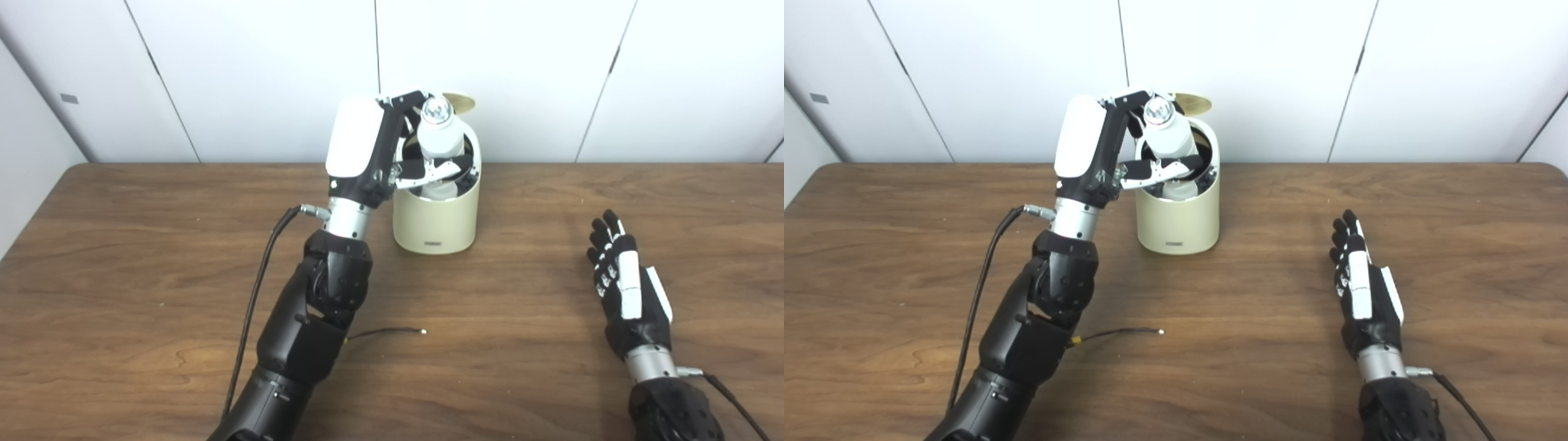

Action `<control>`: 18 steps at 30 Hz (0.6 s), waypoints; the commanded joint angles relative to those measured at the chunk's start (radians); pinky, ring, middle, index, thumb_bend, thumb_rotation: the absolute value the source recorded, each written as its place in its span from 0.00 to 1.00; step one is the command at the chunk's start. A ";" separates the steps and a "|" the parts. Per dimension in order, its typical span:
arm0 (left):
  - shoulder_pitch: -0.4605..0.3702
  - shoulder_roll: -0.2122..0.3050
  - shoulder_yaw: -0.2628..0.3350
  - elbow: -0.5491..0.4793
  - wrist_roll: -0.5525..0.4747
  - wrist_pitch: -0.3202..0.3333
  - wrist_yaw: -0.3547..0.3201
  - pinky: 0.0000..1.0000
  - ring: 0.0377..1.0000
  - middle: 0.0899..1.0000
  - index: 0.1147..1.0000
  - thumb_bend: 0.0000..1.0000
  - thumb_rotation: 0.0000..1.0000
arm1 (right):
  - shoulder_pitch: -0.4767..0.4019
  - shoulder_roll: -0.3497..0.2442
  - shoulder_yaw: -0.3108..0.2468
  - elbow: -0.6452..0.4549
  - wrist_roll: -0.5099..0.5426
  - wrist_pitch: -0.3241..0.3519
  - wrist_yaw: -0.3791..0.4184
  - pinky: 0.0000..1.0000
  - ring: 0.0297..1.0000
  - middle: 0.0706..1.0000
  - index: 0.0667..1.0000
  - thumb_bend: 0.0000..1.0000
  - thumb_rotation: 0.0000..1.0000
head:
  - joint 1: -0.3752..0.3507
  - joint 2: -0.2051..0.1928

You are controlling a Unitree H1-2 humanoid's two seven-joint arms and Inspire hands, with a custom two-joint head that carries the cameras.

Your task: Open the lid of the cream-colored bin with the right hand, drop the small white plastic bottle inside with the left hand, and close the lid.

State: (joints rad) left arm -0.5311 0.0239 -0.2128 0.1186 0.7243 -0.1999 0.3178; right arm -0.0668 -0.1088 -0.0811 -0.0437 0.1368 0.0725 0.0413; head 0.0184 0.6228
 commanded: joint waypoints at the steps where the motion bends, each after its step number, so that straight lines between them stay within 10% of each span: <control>1: -0.057 0.000 0.007 0.008 -0.005 -0.040 0.045 0.33 0.40 0.47 0.44 0.47 0.00 | 0.002 0.010 0.018 -0.021 0.000 0.020 0.014 1.00 1.00 0.99 1.00 0.62 1.00 | 0.000 0.001; 18: -0.083 0.020 -0.007 0.091 0.022 -0.094 0.108 0.32 0.40 0.47 0.44 0.47 0.00 | 0.002 0.015 0.014 -0.025 0.006 0.028 0.010 1.00 1.00 0.97 1.00 0.62 1.00 | -0.006 -0.006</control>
State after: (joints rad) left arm -0.5595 0.0386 -0.2188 0.2182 0.7365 -0.2592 0.3936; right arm -0.0620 -0.1013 -0.0756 -0.0593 0.1332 0.0809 0.0393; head 0.0123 0.6167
